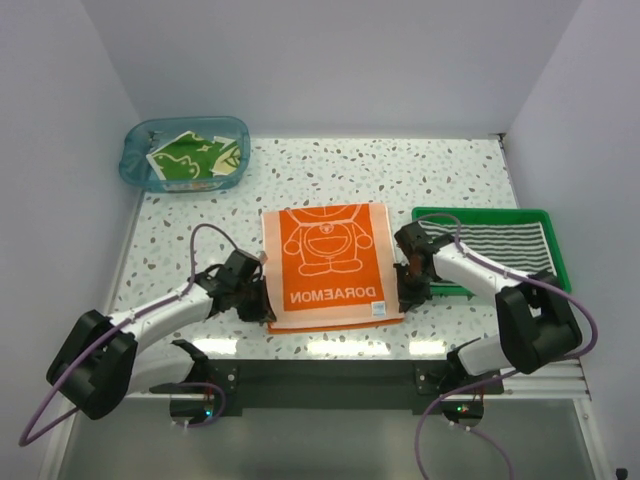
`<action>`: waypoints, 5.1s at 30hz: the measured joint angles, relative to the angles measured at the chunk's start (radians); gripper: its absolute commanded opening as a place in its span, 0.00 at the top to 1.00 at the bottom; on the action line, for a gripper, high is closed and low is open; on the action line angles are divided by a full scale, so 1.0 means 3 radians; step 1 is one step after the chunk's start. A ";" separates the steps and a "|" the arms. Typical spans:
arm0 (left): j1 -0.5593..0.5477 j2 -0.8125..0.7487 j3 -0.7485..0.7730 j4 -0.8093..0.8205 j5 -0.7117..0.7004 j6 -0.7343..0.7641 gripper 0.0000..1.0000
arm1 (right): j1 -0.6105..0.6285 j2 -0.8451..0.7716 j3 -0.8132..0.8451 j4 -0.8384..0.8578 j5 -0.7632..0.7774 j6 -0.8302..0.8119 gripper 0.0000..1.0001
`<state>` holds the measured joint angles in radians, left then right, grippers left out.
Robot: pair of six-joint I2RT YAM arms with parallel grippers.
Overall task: Fold and stack the towels
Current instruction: Fold the towel
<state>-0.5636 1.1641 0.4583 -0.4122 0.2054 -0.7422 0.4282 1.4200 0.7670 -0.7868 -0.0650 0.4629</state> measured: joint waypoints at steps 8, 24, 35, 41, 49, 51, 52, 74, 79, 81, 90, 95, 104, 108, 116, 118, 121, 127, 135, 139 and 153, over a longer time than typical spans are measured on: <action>-0.0003 0.0060 0.0052 -0.0039 -0.0038 -0.0089 1.00 | -0.0009 0.0131 -0.0079 0.0109 -0.0045 0.0004 0.99; 0.0310 0.0809 0.0693 -0.0066 -0.0240 0.0098 1.00 | -0.0011 0.0284 0.0041 0.0131 -0.0074 0.0062 0.99; 0.0329 0.0534 0.0971 -0.0379 -0.0340 0.0198 1.00 | -0.0011 0.0080 0.0182 0.0131 0.0079 0.0067 0.99; 0.0328 0.0015 0.0985 -0.0446 -0.0383 0.0217 1.00 | -0.0013 -0.0421 0.0245 0.0005 0.0150 0.0056 0.99; 0.0310 0.0264 0.0465 -0.0188 -0.0228 0.0177 1.00 | -0.0008 -0.0289 -0.0089 0.0200 -0.0027 0.0158 0.99; 0.0299 0.0354 0.0435 -0.0125 -0.0210 0.0172 1.00 | -0.0006 -0.0205 -0.0151 0.0273 -0.0037 0.0184 0.99; 0.0296 0.0379 0.0425 -0.0090 -0.0206 0.0170 1.00 | -0.0006 -0.0164 -0.0179 0.0318 -0.0038 0.0195 0.99; 0.0282 -0.0379 0.0498 -0.0725 -0.0470 0.0149 0.36 | 0.0008 -0.0815 -0.0031 -0.0141 0.0189 0.0163 0.59; 0.0252 -0.0374 0.0882 -0.0828 -0.0506 0.0151 0.57 | 0.0038 -0.0856 0.0106 -0.0104 0.0174 0.0146 0.73; 0.0183 -0.0271 0.1020 -0.0786 -0.0498 0.0151 0.61 | 0.0061 -0.0828 0.0100 -0.0080 0.0159 0.0160 0.76; -0.0022 0.0492 0.0907 -0.0412 -0.0402 0.0189 0.78 | 0.0178 -0.0477 -0.0243 0.0356 0.0042 0.0242 0.76; -0.0019 0.0486 0.0472 -0.0298 -0.0267 0.0117 0.80 | 0.0206 -0.0373 -0.0478 0.0462 -0.0029 0.0298 0.76; -0.0045 -0.0221 -0.0019 -0.0249 -0.0092 -0.0184 0.72 | 0.0481 -0.0510 -0.0571 0.0451 -0.0065 0.0467 0.72; -0.0052 -0.0521 0.0066 -0.0628 -0.0164 -0.0276 0.59 | 0.0640 -0.0510 -0.0374 0.0092 -0.0060 0.0450 0.68; 0.0207 -0.0020 0.1344 -0.0771 -0.0557 0.0046 0.52 | 0.0586 -0.0228 0.1019 -0.0170 0.0455 0.0051 0.67; 0.0390 0.0262 0.1609 -0.0599 -0.0558 0.0198 0.52 | 0.0497 -0.0037 0.1274 -0.0043 0.0568 -0.0061 0.68; 0.0608 0.0788 0.1991 -0.0348 -0.0605 0.0446 0.53 | 0.0331 0.0315 0.1558 0.0172 0.0679 -0.0188 0.69; 0.0718 0.1905 0.2729 0.0061 -0.0626 0.0768 0.61 | 0.0047 0.1073 0.1989 0.0594 0.0800 -0.0378 0.71; 0.0872 0.2613 0.3026 0.0323 -0.0614 0.0944 0.63 | -0.0149 0.1694 0.2232 0.0961 0.0852 -0.0567 0.74; 0.0884 0.2753 0.3026 0.0395 -0.0614 0.0974 0.63 | -0.0226 0.1896 0.2234 0.1063 0.0843 -0.0617 0.74; 0.0928 0.2664 0.3000 0.0514 -0.0732 0.1451 0.31 | -0.0320 0.2070 0.2458 0.1038 0.0673 -0.1144 0.69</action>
<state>-0.2852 1.9633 1.3582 -0.2581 -0.0143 -0.3069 0.3321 2.0411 1.5043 -0.4755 0.1368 0.1196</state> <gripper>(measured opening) 0.624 0.285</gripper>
